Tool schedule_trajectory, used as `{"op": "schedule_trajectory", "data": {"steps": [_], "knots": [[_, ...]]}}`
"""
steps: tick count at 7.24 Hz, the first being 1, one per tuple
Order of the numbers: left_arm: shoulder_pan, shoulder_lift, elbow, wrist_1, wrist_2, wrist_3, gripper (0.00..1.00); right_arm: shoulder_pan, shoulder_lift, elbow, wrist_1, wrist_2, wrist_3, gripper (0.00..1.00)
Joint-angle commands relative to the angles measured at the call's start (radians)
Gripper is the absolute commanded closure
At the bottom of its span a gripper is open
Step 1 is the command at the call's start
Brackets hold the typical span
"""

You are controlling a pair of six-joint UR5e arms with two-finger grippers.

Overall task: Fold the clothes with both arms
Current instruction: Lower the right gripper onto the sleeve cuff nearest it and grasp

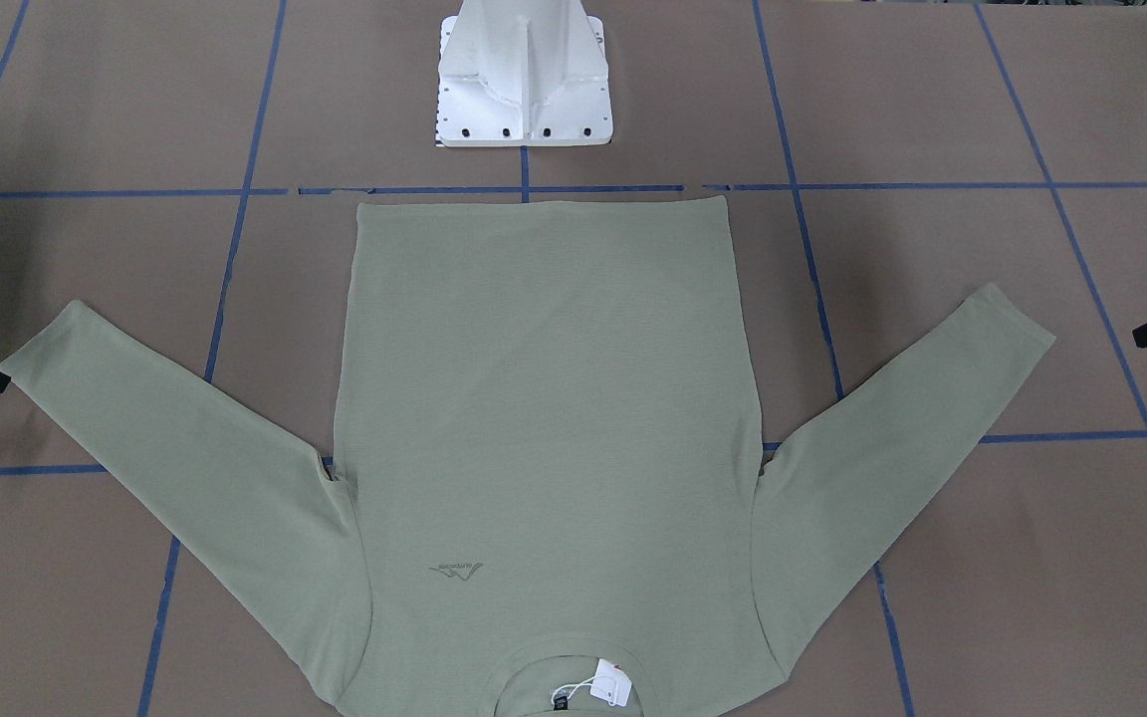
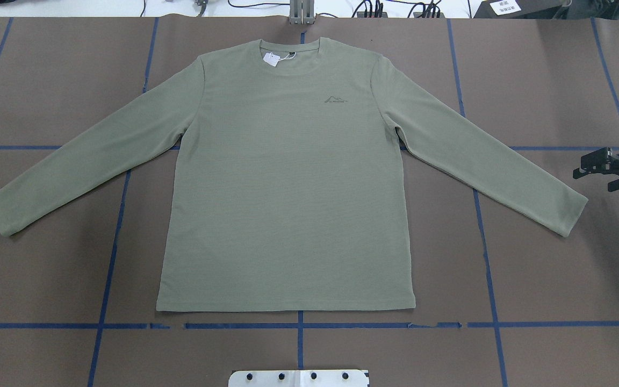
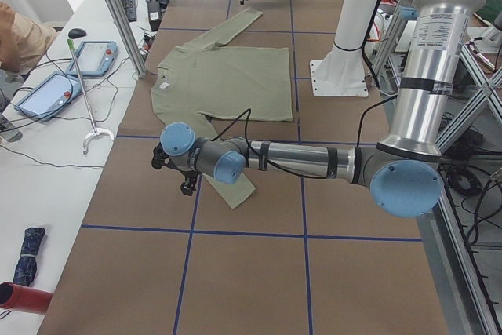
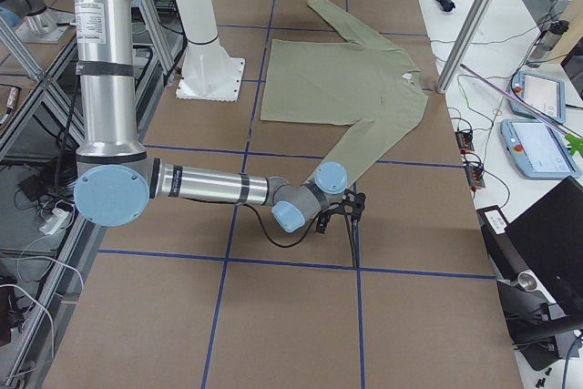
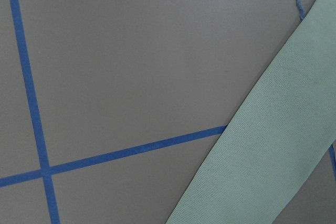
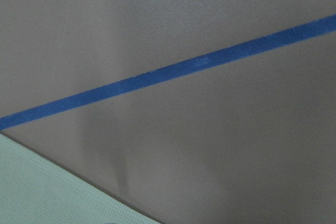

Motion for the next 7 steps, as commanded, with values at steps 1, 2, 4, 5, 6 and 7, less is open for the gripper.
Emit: {"op": "schedule_trajectory", "data": {"steps": [1, 2, 4, 5, 6, 7], "knots": [[0.000, 0.000, 0.001, 0.000, -0.001, 0.000, 0.00, -0.027, 0.004, -0.012, 0.010, 0.004, 0.068, 0.13], [0.000, -0.001, 0.001, -0.002, -0.001, 0.000, 0.00, -0.030, 0.002, -0.012, 0.010, 0.004, 0.068, 0.15], [0.000, 0.000, 0.004, 0.000, -0.001, -0.001, 0.00, -0.038, -0.007, -0.011, 0.025, 0.007, 0.071, 0.25], [0.000, 0.000, 0.004, 0.000, -0.001, -0.001, 0.00, -0.038, -0.010, -0.011, 0.027, 0.010, 0.071, 0.52], [0.000, 0.000, 0.005, 0.000, -0.001, -0.001, 0.00, -0.039, -0.010, -0.011, 0.029, 0.011, 0.071, 0.62], [0.000, 0.000, 0.005, 0.000, -0.001, -0.001, 0.00, -0.041, -0.010, -0.008, 0.029, 0.014, 0.071, 0.77]]}}
